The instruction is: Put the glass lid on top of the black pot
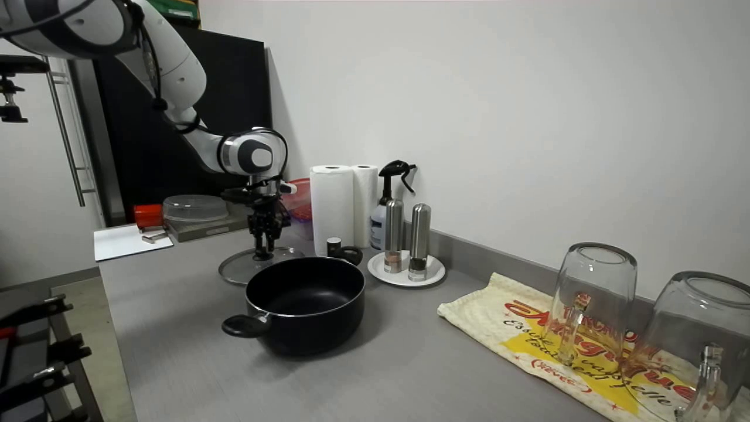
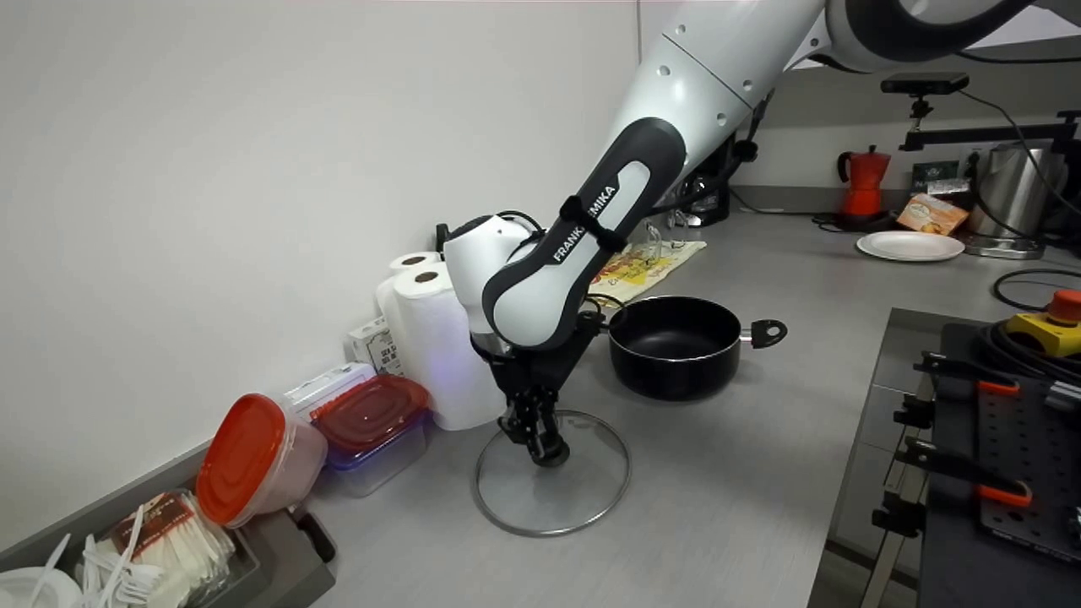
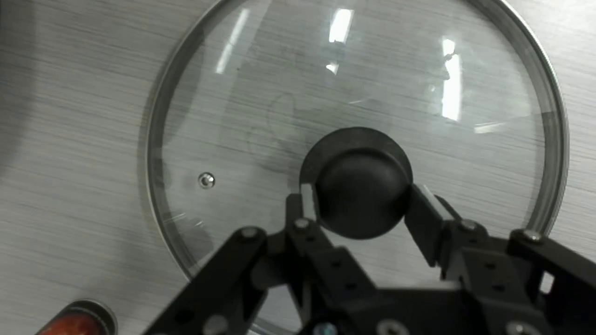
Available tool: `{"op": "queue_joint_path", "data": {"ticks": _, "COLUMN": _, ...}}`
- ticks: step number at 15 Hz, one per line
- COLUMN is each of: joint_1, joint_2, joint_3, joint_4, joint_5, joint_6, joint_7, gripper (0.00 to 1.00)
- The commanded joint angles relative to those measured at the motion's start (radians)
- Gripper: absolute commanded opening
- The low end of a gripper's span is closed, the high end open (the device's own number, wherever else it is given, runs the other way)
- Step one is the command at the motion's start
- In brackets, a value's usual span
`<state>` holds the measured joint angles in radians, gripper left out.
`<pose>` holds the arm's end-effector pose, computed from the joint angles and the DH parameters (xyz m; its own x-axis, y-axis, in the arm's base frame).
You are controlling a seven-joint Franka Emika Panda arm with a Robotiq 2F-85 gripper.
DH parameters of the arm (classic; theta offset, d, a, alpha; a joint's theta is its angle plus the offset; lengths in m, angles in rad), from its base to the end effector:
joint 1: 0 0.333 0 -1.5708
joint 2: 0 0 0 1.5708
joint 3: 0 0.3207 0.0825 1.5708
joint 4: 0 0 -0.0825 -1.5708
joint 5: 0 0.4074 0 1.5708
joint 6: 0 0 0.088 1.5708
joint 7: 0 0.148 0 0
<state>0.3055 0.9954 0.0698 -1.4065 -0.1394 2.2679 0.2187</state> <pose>0.6726 0.2507 0.0358 0.9685 0.2180 -0.1204 0.2266 -0.9719 0.0633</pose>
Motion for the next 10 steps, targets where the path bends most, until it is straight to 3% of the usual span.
{"op": "queue_joint_path", "data": {"ticks": 1, "joint_1": -0.004, "joint_2": 0.017, "joint_3": 0.001, "joint_4": 0.035, "joint_5": 0.023, "joint_6": -0.022, "joint_7": -0.02, "gripper": 0.25}}
{"op": "queue_joint_path", "data": {"ticks": 10, "joint_1": -0.005, "joint_2": -0.099, "joint_3": -0.025, "joint_4": -0.02, "joint_5": 0.006, "joint_6": -0.03, "joint_7": -0.001, "gripper": 0.25}}
